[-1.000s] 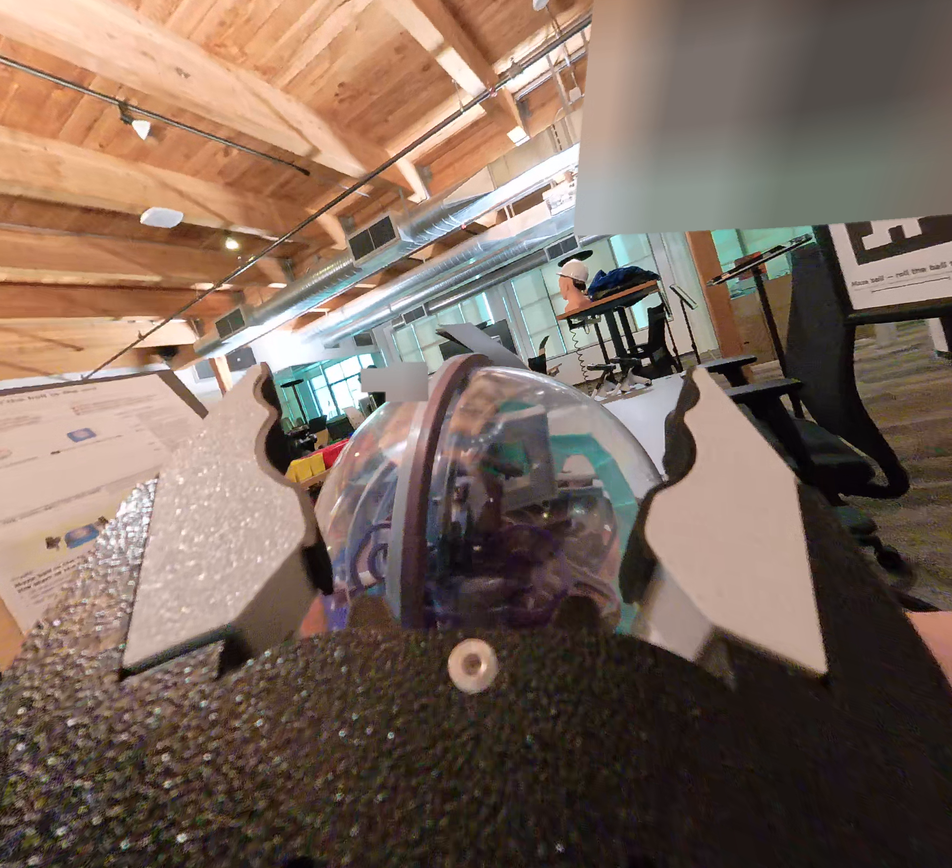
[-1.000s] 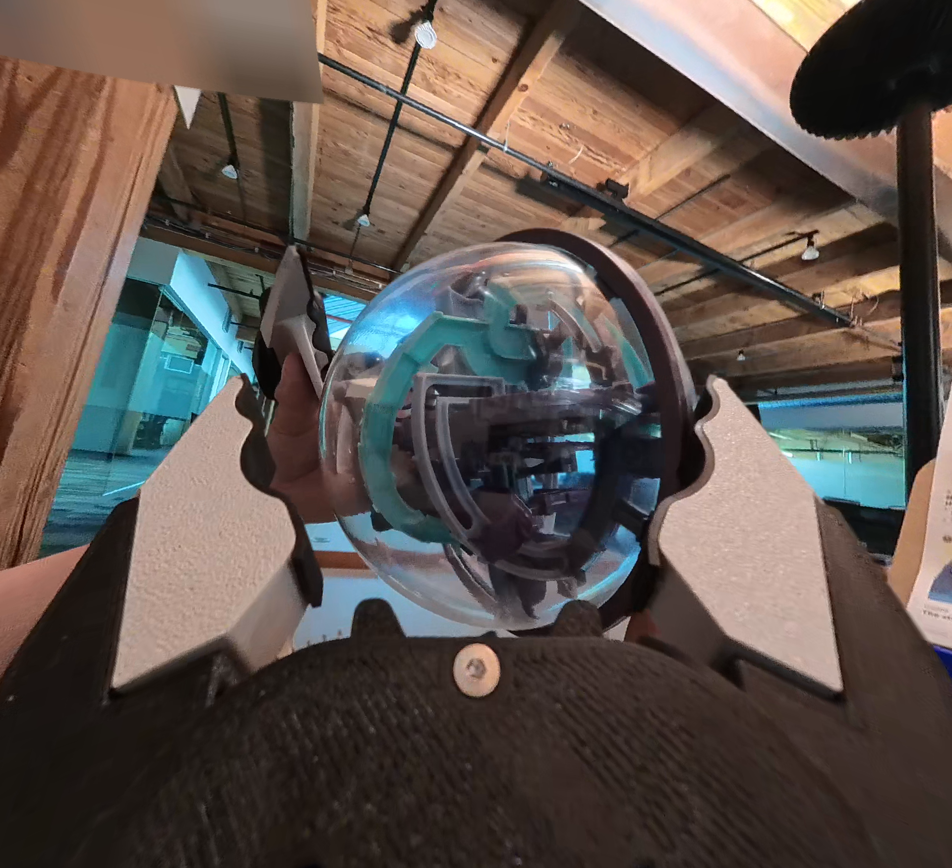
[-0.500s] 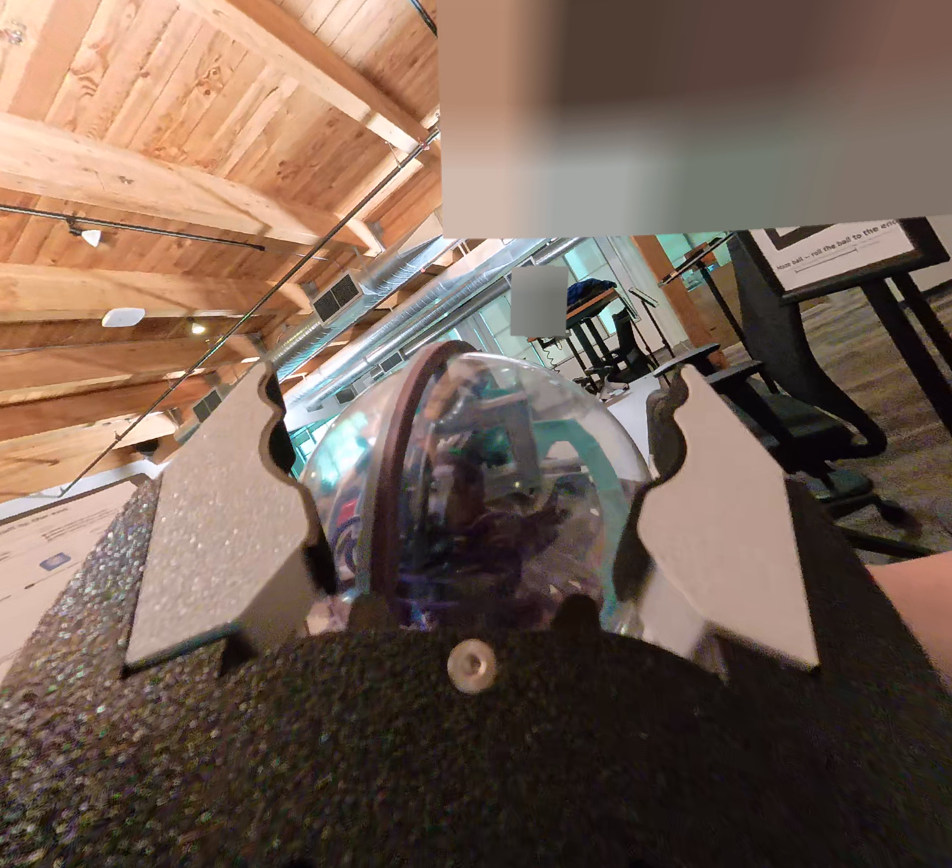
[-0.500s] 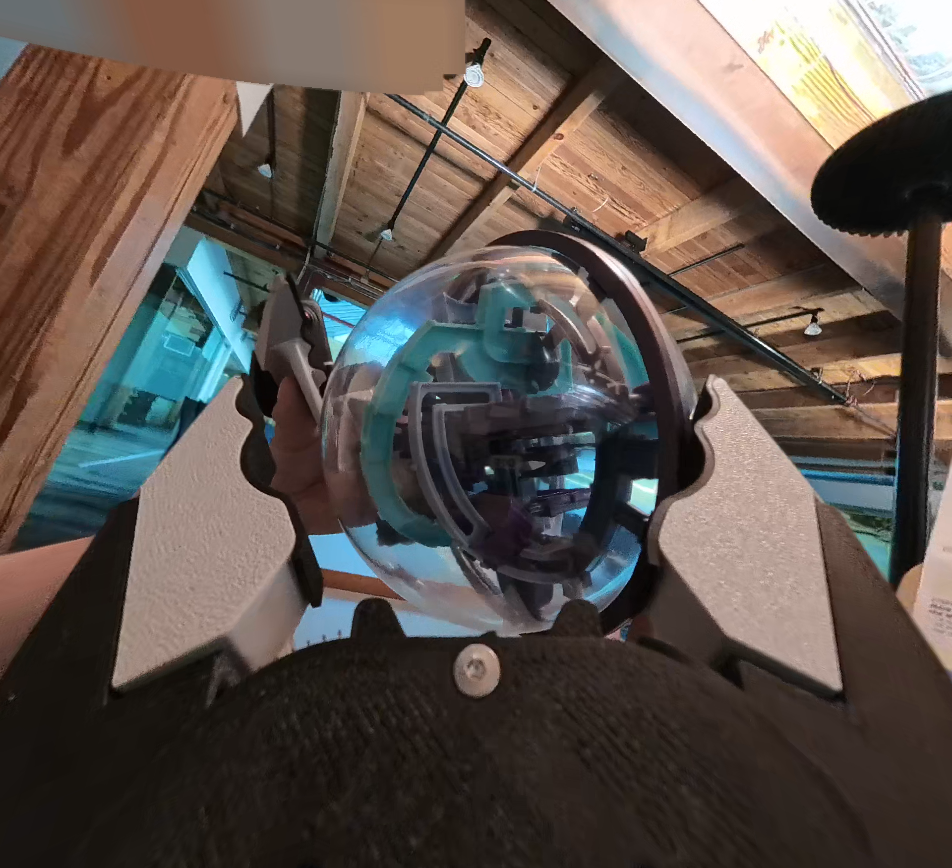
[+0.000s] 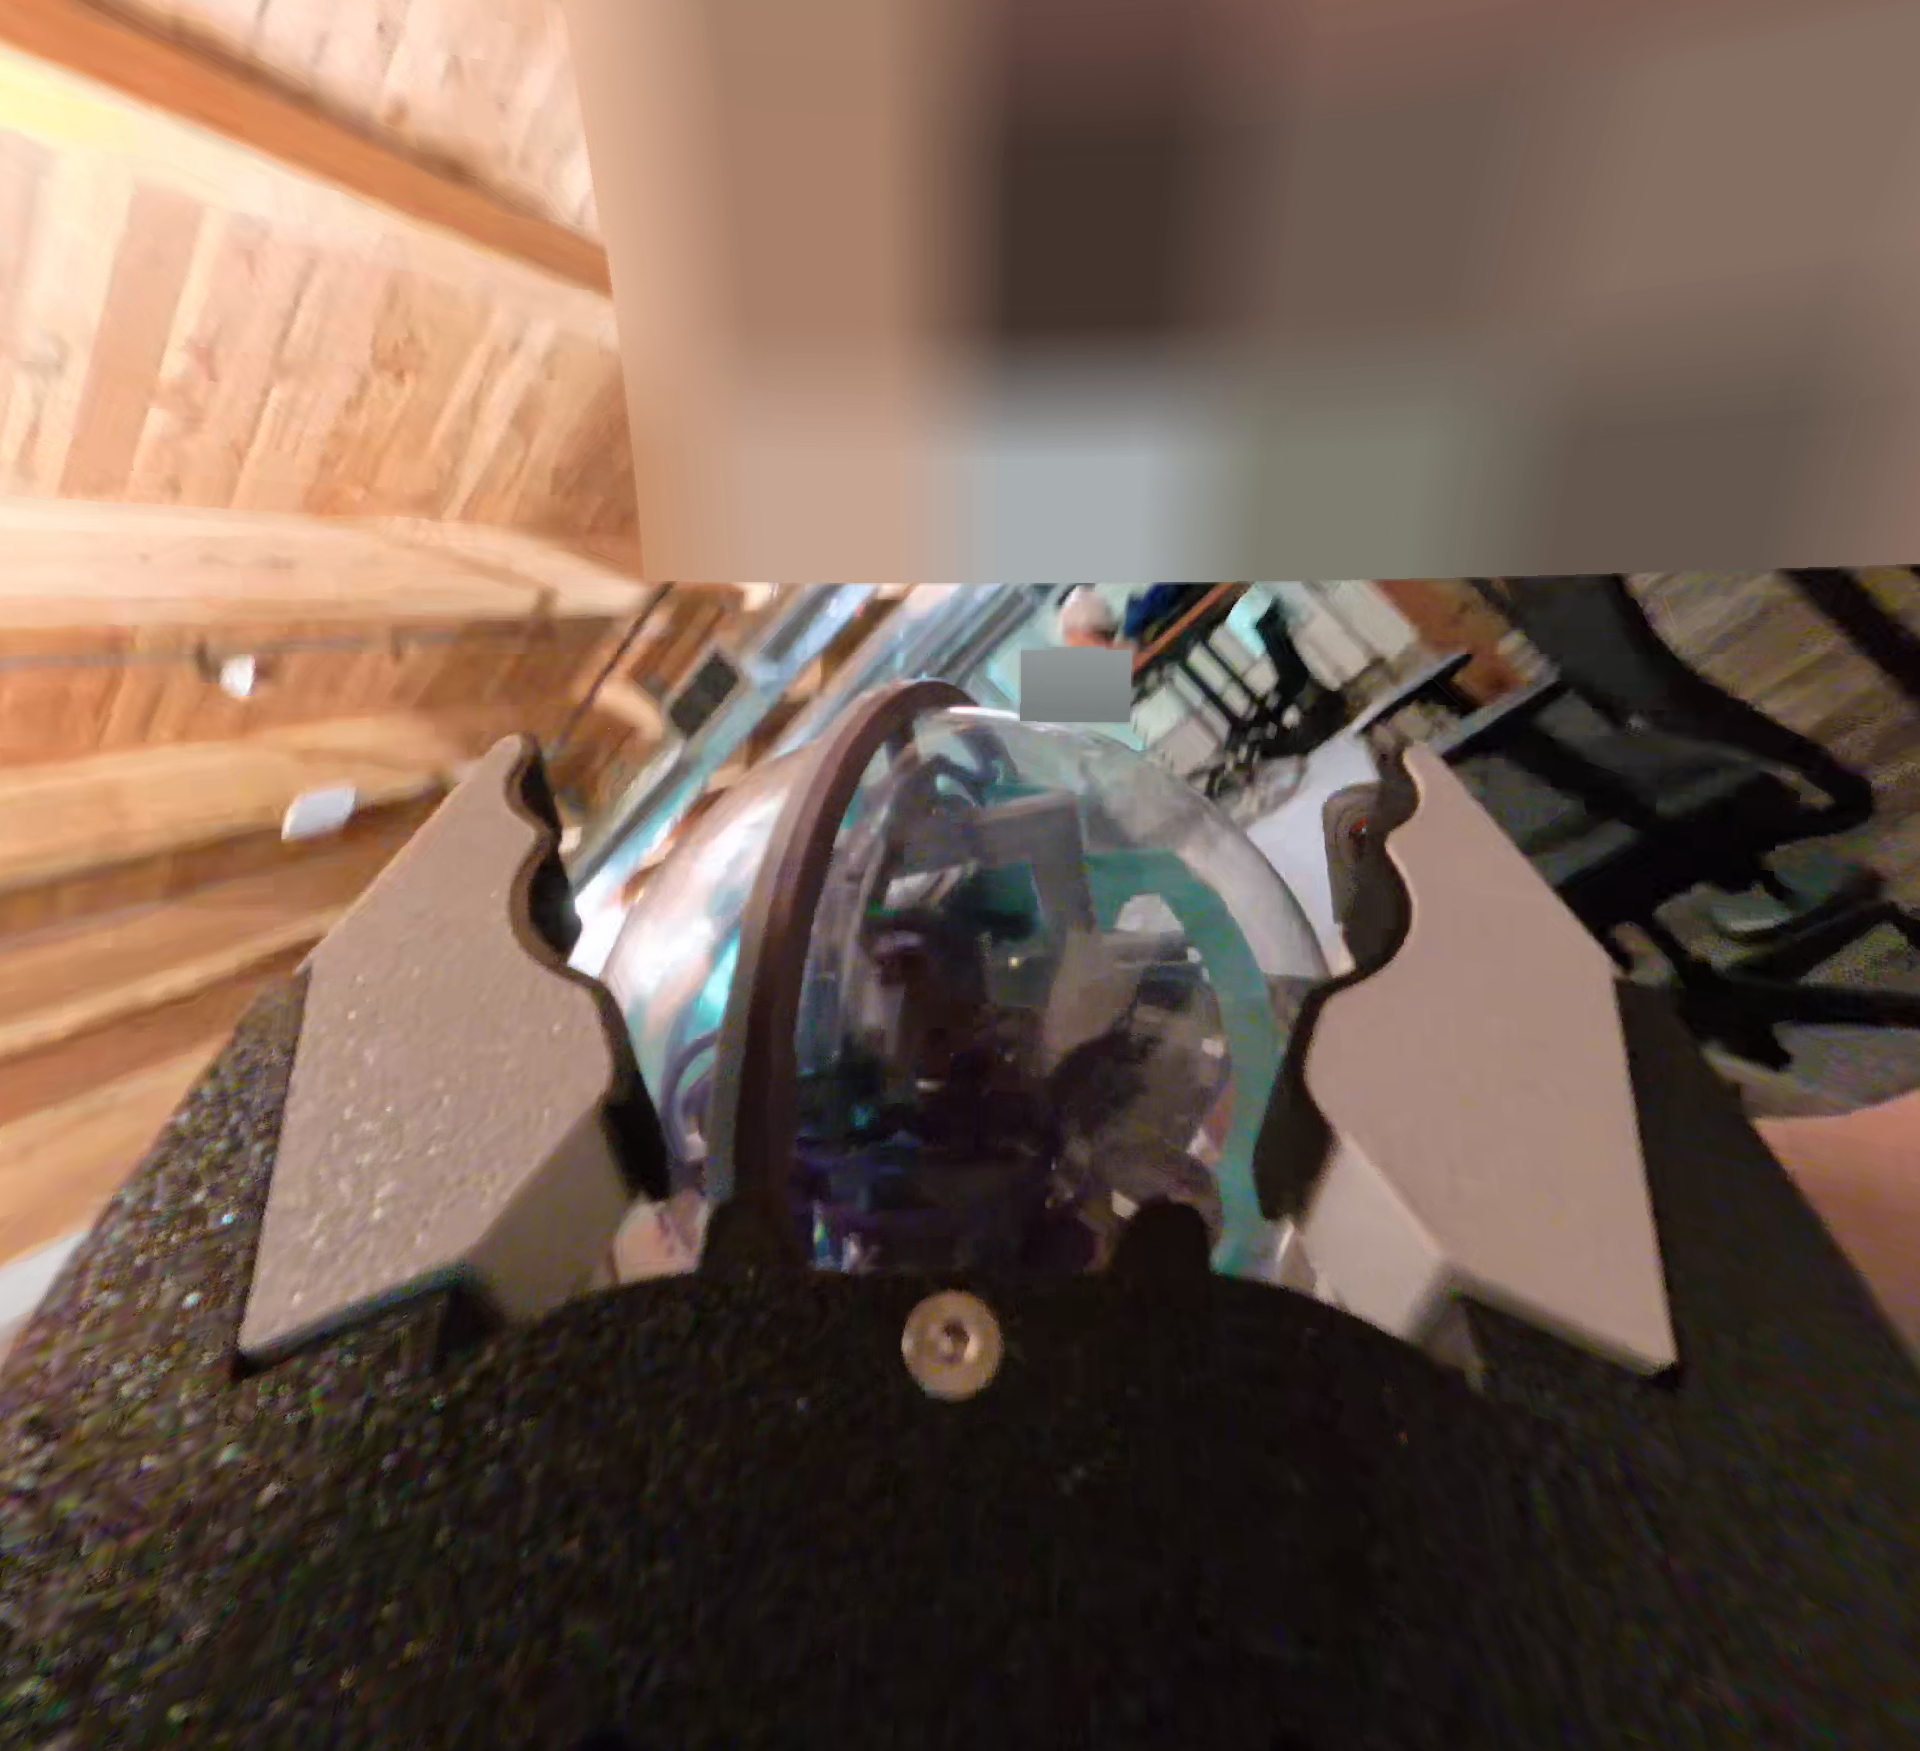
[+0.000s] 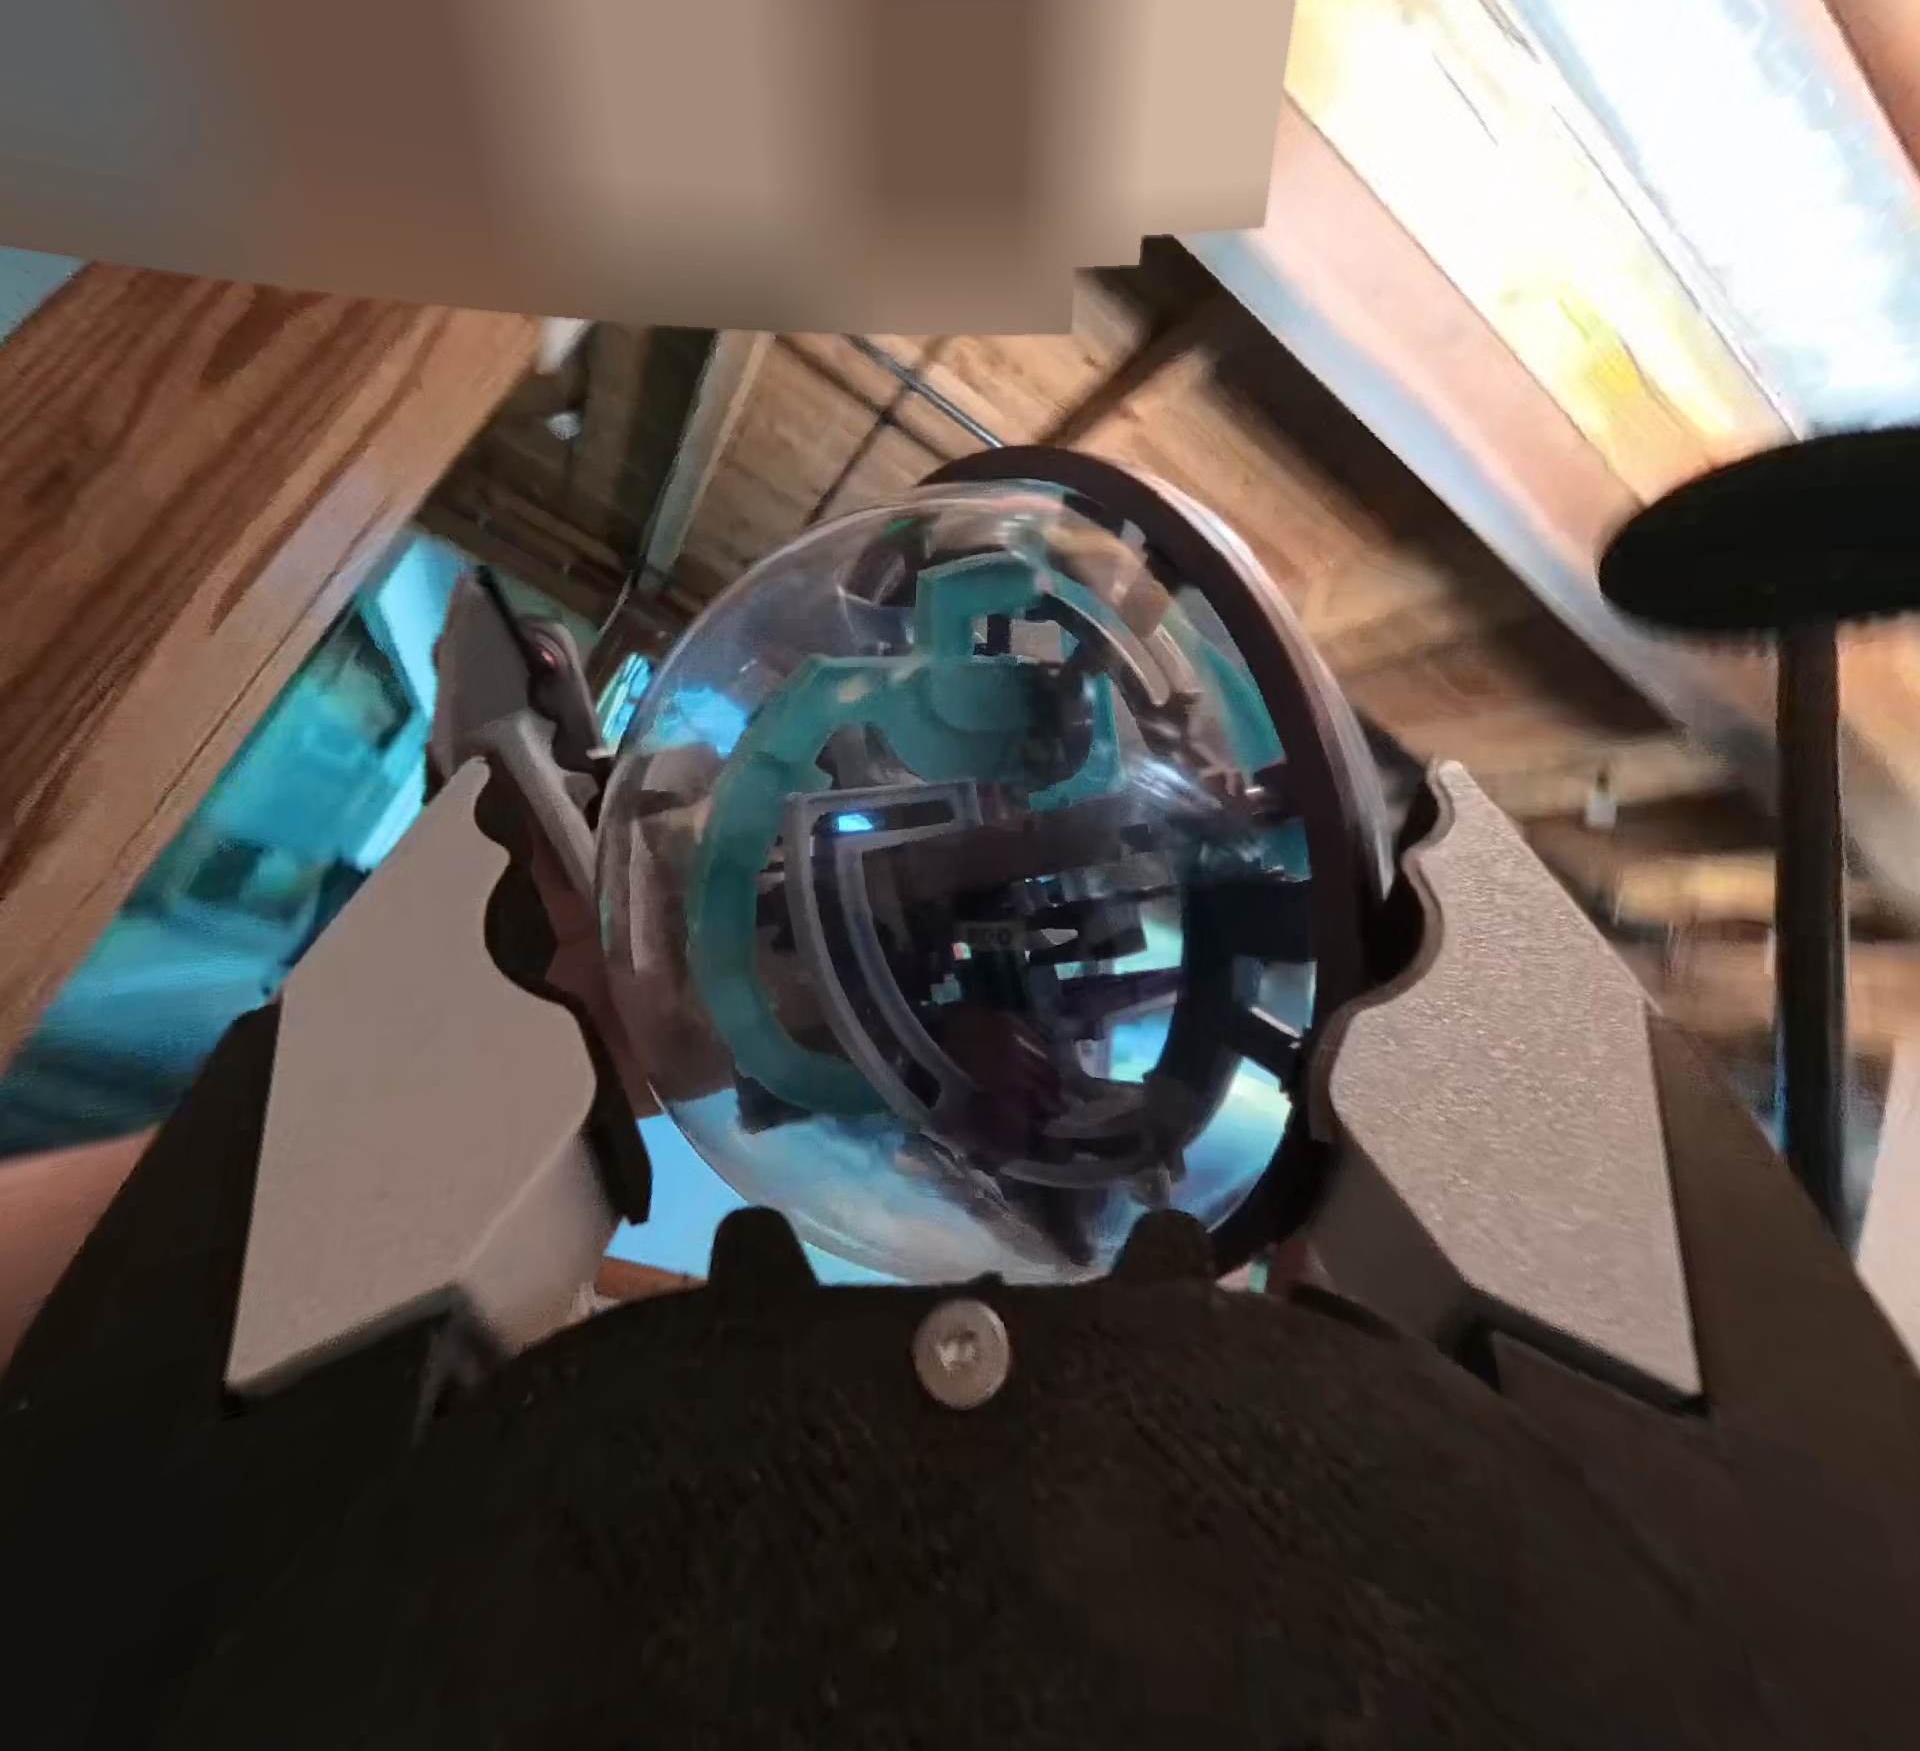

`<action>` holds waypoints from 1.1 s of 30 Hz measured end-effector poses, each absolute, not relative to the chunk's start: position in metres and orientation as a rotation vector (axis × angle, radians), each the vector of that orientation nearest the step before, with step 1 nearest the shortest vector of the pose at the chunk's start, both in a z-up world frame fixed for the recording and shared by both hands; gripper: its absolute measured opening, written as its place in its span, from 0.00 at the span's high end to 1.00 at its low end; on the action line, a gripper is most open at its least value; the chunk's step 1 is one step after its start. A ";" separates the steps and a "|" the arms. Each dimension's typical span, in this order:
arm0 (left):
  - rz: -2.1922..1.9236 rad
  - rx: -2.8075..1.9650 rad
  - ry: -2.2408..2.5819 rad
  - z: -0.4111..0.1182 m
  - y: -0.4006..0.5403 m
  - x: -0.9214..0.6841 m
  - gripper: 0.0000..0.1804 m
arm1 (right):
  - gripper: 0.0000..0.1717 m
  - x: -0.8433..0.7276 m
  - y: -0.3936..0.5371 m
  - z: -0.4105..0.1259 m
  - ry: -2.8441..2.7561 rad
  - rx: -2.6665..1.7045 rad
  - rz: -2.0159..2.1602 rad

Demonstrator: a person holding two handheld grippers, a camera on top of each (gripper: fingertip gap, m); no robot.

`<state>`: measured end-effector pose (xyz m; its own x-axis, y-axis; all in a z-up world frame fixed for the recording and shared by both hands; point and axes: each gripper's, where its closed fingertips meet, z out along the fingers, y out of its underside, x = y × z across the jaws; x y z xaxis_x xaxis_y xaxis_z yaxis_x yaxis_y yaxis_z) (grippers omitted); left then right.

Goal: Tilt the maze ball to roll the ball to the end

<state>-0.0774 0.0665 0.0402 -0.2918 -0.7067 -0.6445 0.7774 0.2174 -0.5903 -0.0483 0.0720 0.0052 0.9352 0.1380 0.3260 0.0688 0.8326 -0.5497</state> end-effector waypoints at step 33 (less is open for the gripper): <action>-1.605 -0.510 1.214 0.003 0.130 0.002 0.14 | 0.09 0.008 0.129 -0.035 -0.154 -0.938 0.016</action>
